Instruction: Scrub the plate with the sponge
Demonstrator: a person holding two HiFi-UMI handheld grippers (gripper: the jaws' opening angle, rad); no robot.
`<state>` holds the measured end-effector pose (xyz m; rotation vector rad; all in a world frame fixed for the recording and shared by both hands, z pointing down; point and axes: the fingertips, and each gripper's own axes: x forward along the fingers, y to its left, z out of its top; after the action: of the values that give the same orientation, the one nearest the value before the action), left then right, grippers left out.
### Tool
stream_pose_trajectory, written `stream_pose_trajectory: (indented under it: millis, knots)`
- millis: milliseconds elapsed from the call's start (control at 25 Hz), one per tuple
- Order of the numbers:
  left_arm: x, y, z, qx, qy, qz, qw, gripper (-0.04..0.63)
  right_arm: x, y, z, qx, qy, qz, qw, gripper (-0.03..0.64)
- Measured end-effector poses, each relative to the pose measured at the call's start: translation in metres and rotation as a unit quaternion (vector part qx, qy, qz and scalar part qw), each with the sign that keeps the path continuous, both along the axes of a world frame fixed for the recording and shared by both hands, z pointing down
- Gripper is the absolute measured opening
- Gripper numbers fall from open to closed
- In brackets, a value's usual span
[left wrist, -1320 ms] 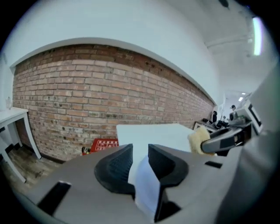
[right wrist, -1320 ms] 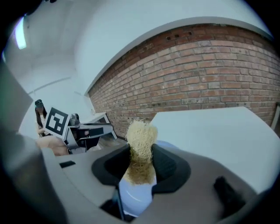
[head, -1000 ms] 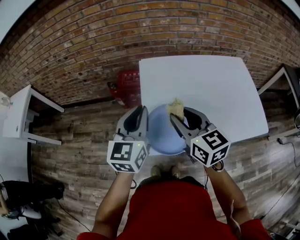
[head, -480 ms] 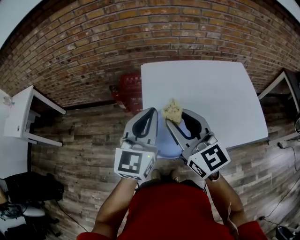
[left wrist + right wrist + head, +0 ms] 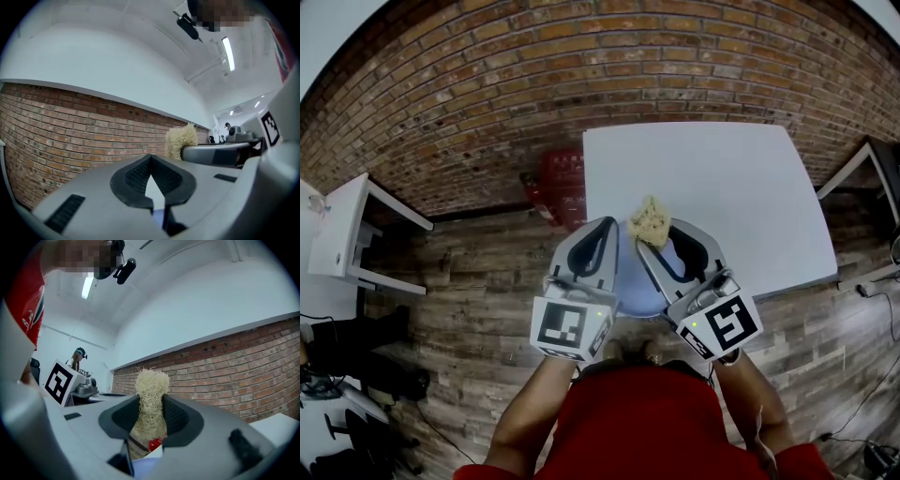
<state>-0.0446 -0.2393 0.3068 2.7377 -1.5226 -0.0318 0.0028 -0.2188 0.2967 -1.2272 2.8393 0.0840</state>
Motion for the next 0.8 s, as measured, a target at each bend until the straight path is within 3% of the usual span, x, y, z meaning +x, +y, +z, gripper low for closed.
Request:
stream_pose_trajectory:
  millis: [800]
  knots:
    - [-0.0014,0.0034,0.0090,-0.009,0.002,0.001,1.0000,0.014,0.0064,0.0017,0.0100,-0.012,0.000,0.007,1.000,0.152]
